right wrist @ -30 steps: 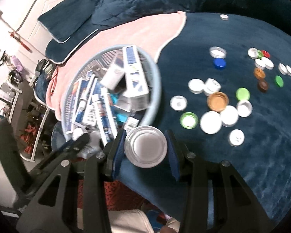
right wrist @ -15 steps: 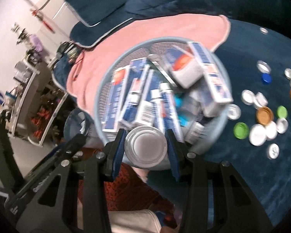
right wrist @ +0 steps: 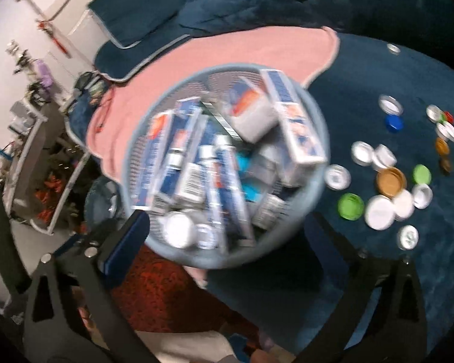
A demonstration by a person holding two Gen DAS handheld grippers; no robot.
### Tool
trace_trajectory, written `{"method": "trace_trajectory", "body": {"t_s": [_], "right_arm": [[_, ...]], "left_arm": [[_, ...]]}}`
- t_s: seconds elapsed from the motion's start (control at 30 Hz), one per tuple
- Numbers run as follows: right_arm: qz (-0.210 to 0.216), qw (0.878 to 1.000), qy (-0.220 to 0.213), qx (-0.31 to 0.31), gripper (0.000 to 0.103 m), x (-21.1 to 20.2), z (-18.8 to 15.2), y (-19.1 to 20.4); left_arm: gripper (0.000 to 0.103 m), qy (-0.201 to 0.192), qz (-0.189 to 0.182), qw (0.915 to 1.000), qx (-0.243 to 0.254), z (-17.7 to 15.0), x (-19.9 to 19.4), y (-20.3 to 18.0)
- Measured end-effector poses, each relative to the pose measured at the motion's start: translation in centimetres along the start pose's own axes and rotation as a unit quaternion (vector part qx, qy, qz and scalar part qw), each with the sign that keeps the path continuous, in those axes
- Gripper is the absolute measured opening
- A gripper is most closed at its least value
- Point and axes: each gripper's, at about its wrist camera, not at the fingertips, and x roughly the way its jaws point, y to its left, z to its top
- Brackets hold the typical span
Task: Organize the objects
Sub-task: 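Move both open tools back over the caps on the table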
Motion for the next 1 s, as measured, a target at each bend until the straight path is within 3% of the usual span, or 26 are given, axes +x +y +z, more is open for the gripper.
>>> {"method": "trace_trajectory", "body": {"t_s": [0.27,0.67,1.0], "right_arm": [[-0.051,0.998,0.018,0.037,0.103,-0.4,-0.9,-5.2],[-0.076,0.994,0.006,0.085,0.103,-3.3,-1.5,-12.0],[-0.141,0.982,0.021,0.124,0.103,-3.2,-2.4,-19.6]], "left_arm": [[0.102,0.0,-0.003,0.9997,0.025,-0.3,-0.2,-2.1],[0.102,-0.003,-0.026,0.997,0.073,-1.5,-0.5,-6.9],[0.102,0.002,-0.059,0.9878,0.144,-3.7,0.1,-13.1]]}}
